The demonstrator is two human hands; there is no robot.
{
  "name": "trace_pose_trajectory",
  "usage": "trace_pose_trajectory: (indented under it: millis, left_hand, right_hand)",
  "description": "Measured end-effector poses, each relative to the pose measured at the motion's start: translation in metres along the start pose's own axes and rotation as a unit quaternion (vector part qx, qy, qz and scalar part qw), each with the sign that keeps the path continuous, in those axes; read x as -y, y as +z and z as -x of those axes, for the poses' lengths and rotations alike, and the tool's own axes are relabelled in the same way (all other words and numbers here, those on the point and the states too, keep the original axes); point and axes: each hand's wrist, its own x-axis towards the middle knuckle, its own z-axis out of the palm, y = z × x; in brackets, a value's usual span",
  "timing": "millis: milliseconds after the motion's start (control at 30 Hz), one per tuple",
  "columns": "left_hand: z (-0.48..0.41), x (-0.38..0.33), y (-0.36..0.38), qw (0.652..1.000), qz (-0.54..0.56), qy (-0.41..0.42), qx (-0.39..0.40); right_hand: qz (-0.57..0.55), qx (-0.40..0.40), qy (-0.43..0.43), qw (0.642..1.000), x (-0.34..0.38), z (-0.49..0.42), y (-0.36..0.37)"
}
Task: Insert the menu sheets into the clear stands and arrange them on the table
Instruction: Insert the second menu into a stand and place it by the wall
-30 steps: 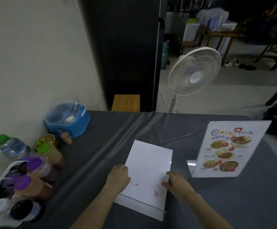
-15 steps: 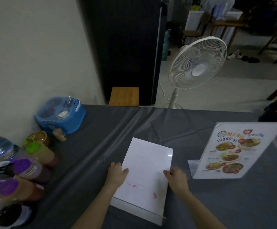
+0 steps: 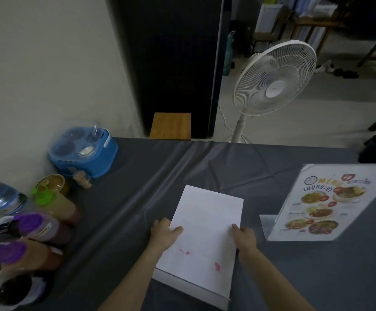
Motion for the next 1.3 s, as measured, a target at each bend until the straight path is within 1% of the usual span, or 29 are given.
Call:
trace_pose_trajectory:
  millis: [133, 233, 333, 400, 433, 533, 600, 667, 733, 800, 867, 1000, 1100, 1200, 1233, 1300]
  left_hand:
    - [0.013, -0.010, -0.002, 0.998, -0.040, 0.025, 0.037]
    - [0.023, -0.029, 0.000, 0.994, -0.054, 0.078, 0.055]
    - [0.044, -0.057, 0.003, 0.982, -0.060, 0.140, 0.110]
    - [0.059, -0.073, 0.005, 0.978, -0.054, 0.138, 0.147]
    - [0.063, -0.078, 0.007, 0.977, -0.043, 0.143, 0.154]
    - [0.073, -0.087, 0.007, 0.974, -0.036, 0.157, 0.162]
    - [0.088, -0.093, 0.000, 0.971, -0.095, 0.151, 0.160]
    - [0.098, -0.093, -0.005, 0.965, -0.163, 0.165, 0.119]
    - [0.104, -0.092, -0.010, 0.967, -0.164, 0.181, 0.076]
    - [0.107, -0.092, -0.020, 0.973, -0.117, 0.196, 0.042]
    - [0.111, -0.093, -0.034, 0.977, -0.054, 0.203, 0.029]
    - [0.120, -0.092, -0.053, 0.971, 0.081, 0.208, 0.082]
    - [0.131, -0.090, -0.063, 0.953, 0.185, 0.207, 0.124]
    - [0.136, -0.085, -0.070, 0.926, 0.283, 0.193, 0.159]
    - [0.137, -0.083, -0.072, 0.916, 0.313, 0.187, 0.165]
    - [0.133, -0.074, -0.074, 0.904, 0.359, 0.173, 0.154]
  right_hand:
    - [-0.060, 0.020, -0.016, 0.998, 0.011, 0.011, -0.010]
    - [-0.086, 0.047, -0.034, 0.995, 0.023, 0.019, -0.019]
    - [-0.115, 0.081, -0.056, 0.988, 0.036, 0.030, -0.028]
    - [-0.138, 0.107, -0.080, 0.981, 0.044, 0.041, -0.032]
    - [-0.151, 0.117, -0.094, 0.977, 0.047, 0.046, -0.033]
    - [-0.175, 0.153, -0.115, 0.966, 0.055, 0.057, -0.032]
    - [-0.194, 0.176, -0.123, 0.957, 0.058, 0.061, -0.030]
    - [-0.203, 0.193, -0.146, 0.949, 0.057, 0.063, -0.025]
    - [-0.176, 0.201, -0.183, 0.946, 0.055, 0.062, -0.018]
    - [-0.136, 0.204, -0.198, 0.949, 0.050, 0.060, -0.009]
    - [-0.103, 0.209, -0.178, 0.956, 0.040, 0.057, 0.000]
    - [-0.082, 0.161, -0.117, 0.977, 0.019, 0.053, -0.004]
    - [-0.080, 0.155, -0.084, 0.981, 0.010, 0.044, -0.014]
    - [-0.113, 0.181, -0.069, 0.975, 0.014, 0.049, -0.026]
    - [-0.130, 0.190, -0.076, 0.970, 0.016, 0.049, -0.029]
    - [-0.136, 0.179, -0.106, 0.969, 0.021, 0.050, -0.035]
